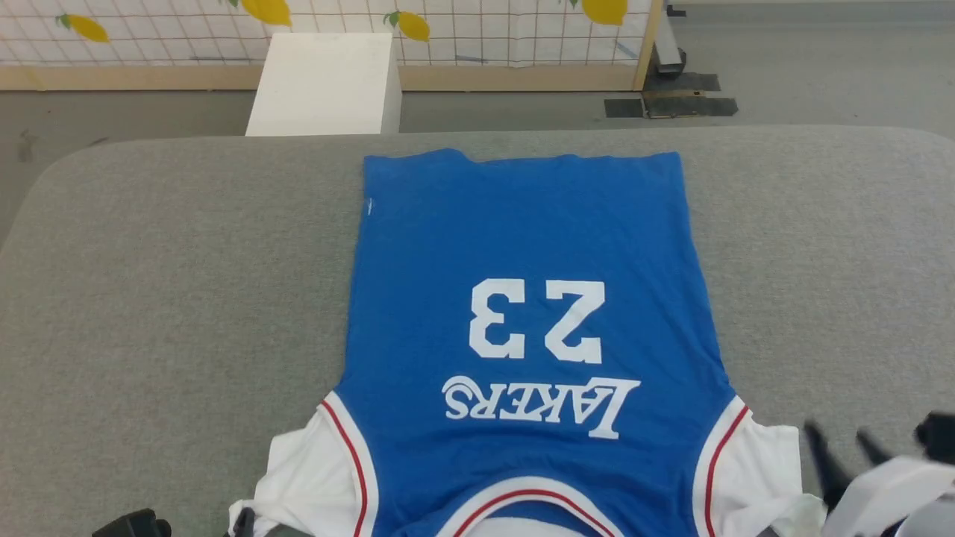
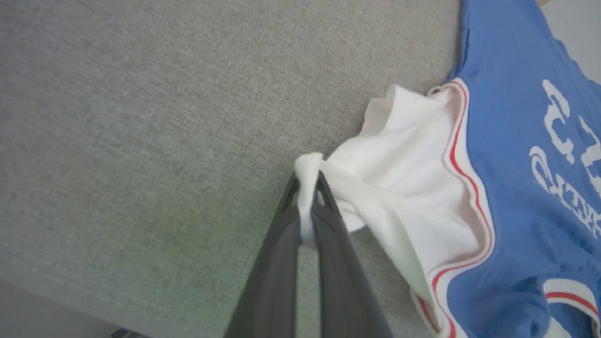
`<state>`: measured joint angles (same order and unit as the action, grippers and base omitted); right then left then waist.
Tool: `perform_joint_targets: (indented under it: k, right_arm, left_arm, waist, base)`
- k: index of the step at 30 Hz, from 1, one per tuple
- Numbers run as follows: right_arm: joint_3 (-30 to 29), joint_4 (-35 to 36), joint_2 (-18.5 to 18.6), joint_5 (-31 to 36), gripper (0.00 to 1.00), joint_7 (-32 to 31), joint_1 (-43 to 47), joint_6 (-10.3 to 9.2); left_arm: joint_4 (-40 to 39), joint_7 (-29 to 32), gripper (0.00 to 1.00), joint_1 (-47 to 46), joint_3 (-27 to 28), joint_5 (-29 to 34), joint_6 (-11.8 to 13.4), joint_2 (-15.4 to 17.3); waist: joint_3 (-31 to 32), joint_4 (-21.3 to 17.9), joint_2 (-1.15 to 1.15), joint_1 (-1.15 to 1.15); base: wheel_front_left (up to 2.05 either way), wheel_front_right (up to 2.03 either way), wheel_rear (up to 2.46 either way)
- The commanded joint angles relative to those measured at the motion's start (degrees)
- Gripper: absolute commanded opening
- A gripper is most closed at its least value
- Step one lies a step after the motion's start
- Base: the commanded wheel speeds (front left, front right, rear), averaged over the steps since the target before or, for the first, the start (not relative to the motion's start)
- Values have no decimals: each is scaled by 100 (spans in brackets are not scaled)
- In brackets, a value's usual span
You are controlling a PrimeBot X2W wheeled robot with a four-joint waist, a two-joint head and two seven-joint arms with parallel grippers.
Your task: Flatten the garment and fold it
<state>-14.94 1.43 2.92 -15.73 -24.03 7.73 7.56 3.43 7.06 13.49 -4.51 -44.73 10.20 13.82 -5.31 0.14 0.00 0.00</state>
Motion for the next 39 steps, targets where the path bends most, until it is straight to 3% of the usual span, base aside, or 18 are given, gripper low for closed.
perform_joint_targets:
  k: [1, 5, 9, 18, 28, 39]
  right_arm:
    - [-23, 121, -3, 40, 100, 200, -182, -8]
    - [-46, 289, 20, 223, 100, 953, -683, -8]
    - [-29, 15, 239, 339, 100, 1611, -1501, -8]
    - [219, -1436, 1148, 235, 100, 1773, -3563, -8]
    - [494, -2845, 1982, 449, 100, 796, -5444, -8]
    - [515, -3473, 2250, 575, 100, -1247, -6380, -8]
  left_arm:
    - [46, -53, 0, -139, 10, -16, -54, 39]
    - [140, -130, 0, -330, -25, -15, -184, 51]
    - [164, -245, 0, -603, -100, 49, -293, 39]
    - [66, -408, 0, -1187, -352, 236, -382, -95]
    - [-37, -571, 0, -1677, -644, 324, -460, -399]
    - [-2, -654, 0, -1924, -867, 334, -520, -617]
  waist:
    - [-21, 62, 0, 0]
    - [-158, 192, 0, 0]
    - [-427, 390, 0, 0]
    - [-1320, 963, 0, 0]
    - [-2338, 1563, 0, 0]
    - [-2825, 1879, 0, 0]
  base:
    - [0, 0, 0]
    - [0, 0, 0]
    - [0, 0, 0]
    - [0, 0, 0]
    - [0, 0, 0]
    - [0, 0, 0]
